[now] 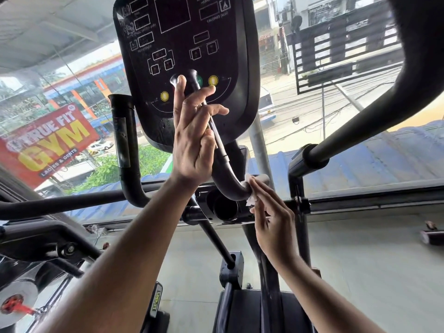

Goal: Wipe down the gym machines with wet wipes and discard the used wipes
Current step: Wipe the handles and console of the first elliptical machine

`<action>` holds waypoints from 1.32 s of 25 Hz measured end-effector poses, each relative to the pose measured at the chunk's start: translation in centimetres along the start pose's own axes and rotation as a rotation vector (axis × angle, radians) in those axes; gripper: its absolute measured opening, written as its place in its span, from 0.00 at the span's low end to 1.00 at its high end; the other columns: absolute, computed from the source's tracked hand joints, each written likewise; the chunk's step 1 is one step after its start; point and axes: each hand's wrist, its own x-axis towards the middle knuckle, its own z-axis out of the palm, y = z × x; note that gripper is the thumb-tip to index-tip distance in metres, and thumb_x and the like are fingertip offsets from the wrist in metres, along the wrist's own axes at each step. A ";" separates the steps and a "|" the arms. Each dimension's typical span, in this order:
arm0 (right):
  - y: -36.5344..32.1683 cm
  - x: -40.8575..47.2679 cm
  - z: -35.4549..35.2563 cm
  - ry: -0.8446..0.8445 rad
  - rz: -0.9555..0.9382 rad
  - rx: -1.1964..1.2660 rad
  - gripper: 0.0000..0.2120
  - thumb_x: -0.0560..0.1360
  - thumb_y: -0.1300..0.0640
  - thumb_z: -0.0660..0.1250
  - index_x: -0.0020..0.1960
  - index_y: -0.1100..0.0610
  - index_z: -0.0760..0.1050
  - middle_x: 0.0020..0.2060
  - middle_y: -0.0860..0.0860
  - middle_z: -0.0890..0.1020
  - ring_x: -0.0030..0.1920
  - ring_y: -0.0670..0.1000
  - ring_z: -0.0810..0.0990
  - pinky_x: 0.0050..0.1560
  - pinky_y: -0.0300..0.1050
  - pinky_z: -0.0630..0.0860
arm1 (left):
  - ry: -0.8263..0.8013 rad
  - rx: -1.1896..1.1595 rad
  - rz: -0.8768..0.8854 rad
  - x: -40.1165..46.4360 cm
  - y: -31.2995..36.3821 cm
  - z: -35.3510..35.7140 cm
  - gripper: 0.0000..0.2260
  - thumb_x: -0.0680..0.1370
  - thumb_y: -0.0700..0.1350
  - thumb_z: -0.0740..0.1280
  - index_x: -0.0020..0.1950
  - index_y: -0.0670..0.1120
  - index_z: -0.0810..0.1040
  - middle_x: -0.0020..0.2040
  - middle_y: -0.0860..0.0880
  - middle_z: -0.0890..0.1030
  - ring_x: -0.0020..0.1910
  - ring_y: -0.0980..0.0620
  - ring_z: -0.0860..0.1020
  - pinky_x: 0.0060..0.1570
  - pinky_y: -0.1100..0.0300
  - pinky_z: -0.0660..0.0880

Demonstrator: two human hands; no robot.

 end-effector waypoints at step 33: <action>9.2 7.9 0.1 -0.385 0.302 -0.392 0.12 0.82 0.61 0.64 0.59 0.56 0.85 0.50 0.54 0.82 0.48 0.52 0.82 0.57 0.42 0.78 | -0.089 0.098 -0.053 0.2 1.0 -0.8 0.23 0.80 0.47 0.56 0.66 0.37 0.80 0.72 0.36 0.73 0.79 0.26 0.56 0.81 0.42 0.48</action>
